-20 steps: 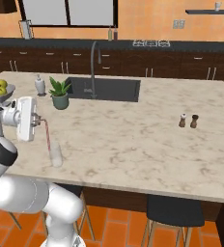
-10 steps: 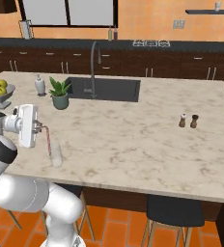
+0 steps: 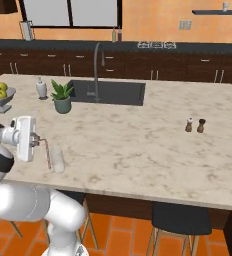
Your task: Take a straw from the drawer in front and place it inside the glass cup on the dining counter.
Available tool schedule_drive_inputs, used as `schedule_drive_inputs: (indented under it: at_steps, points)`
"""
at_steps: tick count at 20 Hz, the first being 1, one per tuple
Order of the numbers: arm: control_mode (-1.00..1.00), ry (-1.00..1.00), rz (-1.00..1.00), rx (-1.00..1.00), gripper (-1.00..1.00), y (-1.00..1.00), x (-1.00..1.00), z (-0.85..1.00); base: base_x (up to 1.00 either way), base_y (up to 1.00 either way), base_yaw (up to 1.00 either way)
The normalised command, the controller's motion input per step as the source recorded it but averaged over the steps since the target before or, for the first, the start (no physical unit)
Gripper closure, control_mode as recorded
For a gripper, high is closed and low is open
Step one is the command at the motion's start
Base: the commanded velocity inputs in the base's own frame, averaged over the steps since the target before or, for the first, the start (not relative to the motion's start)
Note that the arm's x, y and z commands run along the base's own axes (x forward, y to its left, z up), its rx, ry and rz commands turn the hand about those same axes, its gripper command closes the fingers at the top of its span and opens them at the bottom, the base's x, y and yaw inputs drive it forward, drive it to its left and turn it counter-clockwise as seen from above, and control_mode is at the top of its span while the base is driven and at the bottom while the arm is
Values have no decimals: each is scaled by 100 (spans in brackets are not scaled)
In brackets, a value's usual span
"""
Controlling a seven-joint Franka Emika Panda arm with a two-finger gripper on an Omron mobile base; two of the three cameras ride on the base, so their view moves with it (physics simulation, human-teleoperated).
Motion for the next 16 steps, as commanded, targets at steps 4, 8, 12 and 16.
schedule_drive_inputs:
  at_steps: [4, 8, 12, 16]
  points:
    - [-100, -13, 0, 0, 100, -7, -46, 69, 0, 0, 0]
    - [-100, -24, 0, 0, 100, 0, 32, 64, 0, 0, 0]
    - [-100, -18, 0, 0, 100, 3, 21, 31, 0, 0, 0]
    - [-100, -3, 0, -1, 100, 8, 21, -11, 0, 0, 0]
